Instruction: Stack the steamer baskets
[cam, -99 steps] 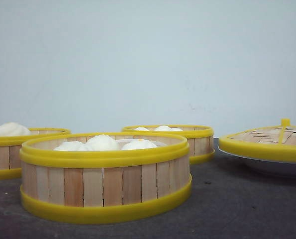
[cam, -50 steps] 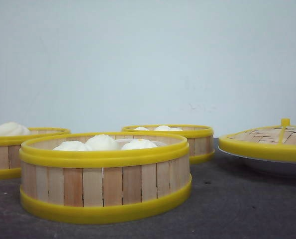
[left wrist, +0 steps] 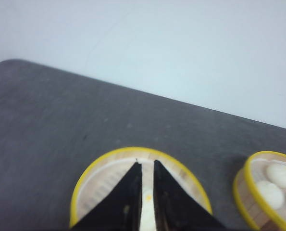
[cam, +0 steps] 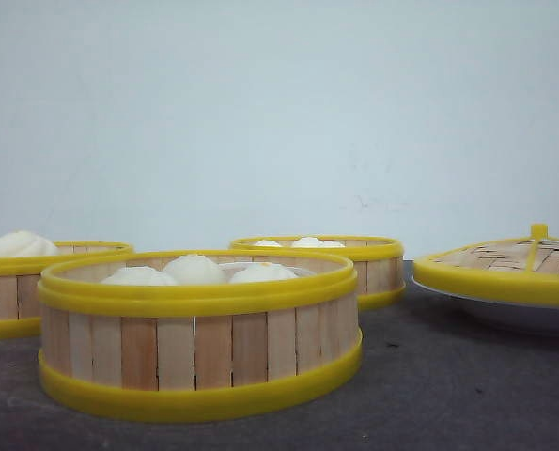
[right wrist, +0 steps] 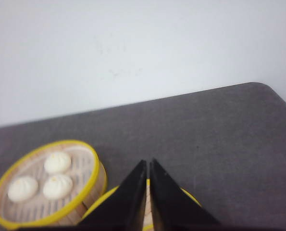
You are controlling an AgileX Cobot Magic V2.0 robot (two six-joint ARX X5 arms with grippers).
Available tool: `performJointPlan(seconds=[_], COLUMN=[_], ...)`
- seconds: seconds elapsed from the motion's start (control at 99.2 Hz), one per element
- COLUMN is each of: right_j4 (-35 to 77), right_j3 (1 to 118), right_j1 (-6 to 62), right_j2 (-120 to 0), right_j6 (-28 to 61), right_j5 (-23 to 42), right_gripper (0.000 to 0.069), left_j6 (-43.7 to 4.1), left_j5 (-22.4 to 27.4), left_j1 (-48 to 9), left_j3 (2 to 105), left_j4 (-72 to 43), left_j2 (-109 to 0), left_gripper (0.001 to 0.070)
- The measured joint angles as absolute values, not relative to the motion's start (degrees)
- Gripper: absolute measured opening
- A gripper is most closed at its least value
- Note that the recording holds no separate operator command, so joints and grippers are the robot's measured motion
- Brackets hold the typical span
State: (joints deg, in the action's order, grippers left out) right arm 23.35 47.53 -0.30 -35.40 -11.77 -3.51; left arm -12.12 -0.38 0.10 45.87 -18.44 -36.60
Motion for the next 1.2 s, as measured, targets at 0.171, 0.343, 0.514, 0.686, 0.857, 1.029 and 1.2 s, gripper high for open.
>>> performJointPlan(seconds=[0.171, 0.343, 0.514, 0.686, 0.857, 1.029, 1.2], right_j4=[26.8, 27.3, 27.6, 28.8, 31.5, 32.0, 31.9], right_j3=[50.9, 50.9, 53.1, 59.4, 67.4, 73.7, 80.3], right_j1=[1.7, 2.8, 3.3, 3.7, 6.6, 10.1, 12.8], right_j2=[-40.6, -40.6, -41.7, -46.9, -57.3, -70.4, -83.5], right_j6=[-9.0, -8.4, -9.0, -10.8, -11.1, -11.2, -11.0], right_j5=[-3.9, -5.4, -6.8, -12.1, -14.4, -16.5, -16.3], right_gripper=[0.0012, 0.0362, 0.0531, 0.0533, 0.0519, 0.0519, 0.0519], left_j6=[-9.6, -8.2, -7.9, -8.0, -8.4, -9.1, -9.8], left_j5=[1.7, 1.8, 1.8, 4.6, 8.7, 10.5, 10.8], left_j1=[-0.1, -0.1, -1.1, -3.0, -5.3, -8.2, -10.8], left_j3=[48.5, 48.4, 48.4, 48.4, 48.4, 48.4, 48.4], left_j4=[-20.1, -20.8, -20.8, -20.8, -20.8, -20.8, -20.8], left_j2=[-39.1, -39.4, -39.5, -40.0, -40.9, -40.9, -40.9], left_gripper=[0.0038, 0.0353, 0.0458, 0.0466, 0.0466, 0.0466, 0.0466])
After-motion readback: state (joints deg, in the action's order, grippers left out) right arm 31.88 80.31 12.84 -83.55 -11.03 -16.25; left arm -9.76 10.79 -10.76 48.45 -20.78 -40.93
